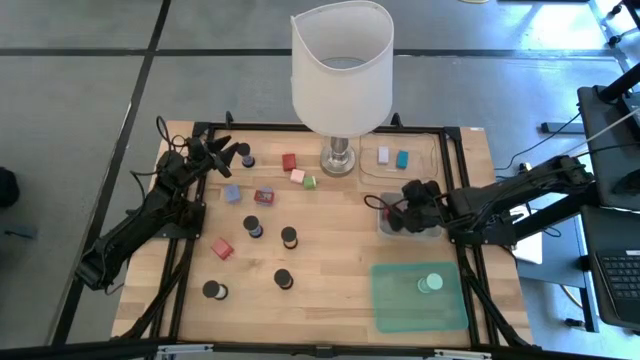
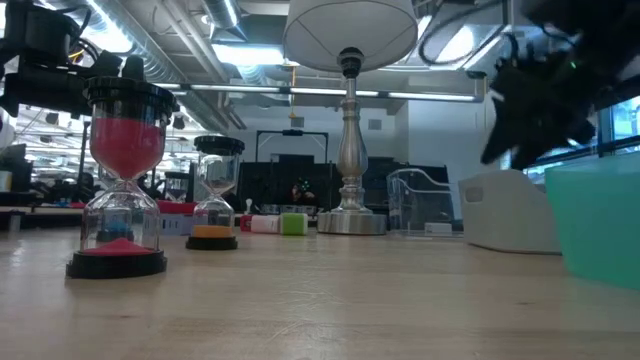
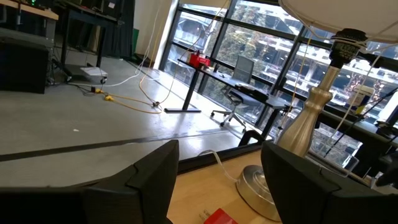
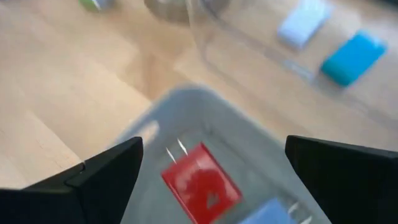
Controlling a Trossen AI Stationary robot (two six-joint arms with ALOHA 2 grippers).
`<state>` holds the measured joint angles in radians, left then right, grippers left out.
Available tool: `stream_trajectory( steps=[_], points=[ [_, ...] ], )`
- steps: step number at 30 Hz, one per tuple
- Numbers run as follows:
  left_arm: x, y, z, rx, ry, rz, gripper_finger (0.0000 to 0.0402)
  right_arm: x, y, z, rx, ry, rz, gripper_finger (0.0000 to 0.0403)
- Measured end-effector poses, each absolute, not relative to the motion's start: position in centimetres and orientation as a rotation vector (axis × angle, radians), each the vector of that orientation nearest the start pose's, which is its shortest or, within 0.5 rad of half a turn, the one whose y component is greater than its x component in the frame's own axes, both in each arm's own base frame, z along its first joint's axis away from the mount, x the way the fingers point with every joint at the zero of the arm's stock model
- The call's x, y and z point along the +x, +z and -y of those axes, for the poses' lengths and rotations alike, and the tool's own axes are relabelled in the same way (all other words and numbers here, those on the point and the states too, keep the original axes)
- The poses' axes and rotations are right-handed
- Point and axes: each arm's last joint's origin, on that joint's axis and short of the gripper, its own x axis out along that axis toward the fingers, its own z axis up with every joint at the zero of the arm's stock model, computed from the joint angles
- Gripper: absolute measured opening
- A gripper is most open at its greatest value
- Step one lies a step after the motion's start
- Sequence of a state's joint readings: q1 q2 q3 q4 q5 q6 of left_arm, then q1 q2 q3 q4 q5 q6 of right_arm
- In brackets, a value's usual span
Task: Pick & Place Office items
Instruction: Put the green charger adapter into the gray bin
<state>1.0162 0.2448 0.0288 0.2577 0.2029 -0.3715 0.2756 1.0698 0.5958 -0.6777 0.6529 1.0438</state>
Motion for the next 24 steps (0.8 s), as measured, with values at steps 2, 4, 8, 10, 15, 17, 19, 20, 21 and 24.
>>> stream_trajectory(
  steps=[2, 4, 8, 10, 15, 17, 19, 20, 21, 24],
  points=[
    [6.4, 17.8, -9.2, -0.326, 0.797, 0.186, 0.0226, 17.9, 20.5, -3.1, 0.395, -0.803, -0.679, 0.0397],
    [6.4, 17.8, -9.2, -0.326, 0.797, 0.186, 0.0226, 18.3, 21.5, -3.1, 0.359, -0.815, -0.632, 0.0397],
    [6.4, 17.8, -9.2, -0.326, 0.797, 0.186, 0.0226, 19.0, 23.3, -2.8, 0.318, -0.831, -0.570, 0.0397],
    [6.4, 17.8, -9.2, -0.326, 0.797, 0.186, 0.0226, 19.3, 23.9, -2.5, 0.321, -0.826, -0.546, 0.0397],
    [6.4, 17.8, -9.2, -0.326, 0.797, 0.186, 0.0226, 20.2, 24.4, -2.2, 0.375, -0.810, -0.499, 0.0397],
    [6.4, 17.8, -9.2, -0.326, 0.797, 0.186, 0.0226, 20.7, 24.1, -2.2, 0.387, -0.820, -0.500, 0.0397],
    [6.4, 17.8, -9.2, -0.326, 0.796, 0.186, 0.0226, 21.2, 23.7, -2.1, 0.387, -0.825, -0.502, 0.0397],
    [6.4, 17.8, -9.2, -0.326, 0.797, 0.186, 0.0226, 21.6, 23.5, -2.1, 0.388, -0.826, -0.498, 0.0397],
    [6.4, 17.8, -9.2, -0.326, 0.796, 0.185, 0.0226, 22.0, 23.3, -2.2, 0.387, -0.823, -0.491, 0.0397],
    [6.4, 17.8, -9.2, -0.326, 0.796, 0.186, 0.0226, 23.3, 22.8, -2.3, 0.361, -0.798, -0.476, 0.0397]
  ],
)
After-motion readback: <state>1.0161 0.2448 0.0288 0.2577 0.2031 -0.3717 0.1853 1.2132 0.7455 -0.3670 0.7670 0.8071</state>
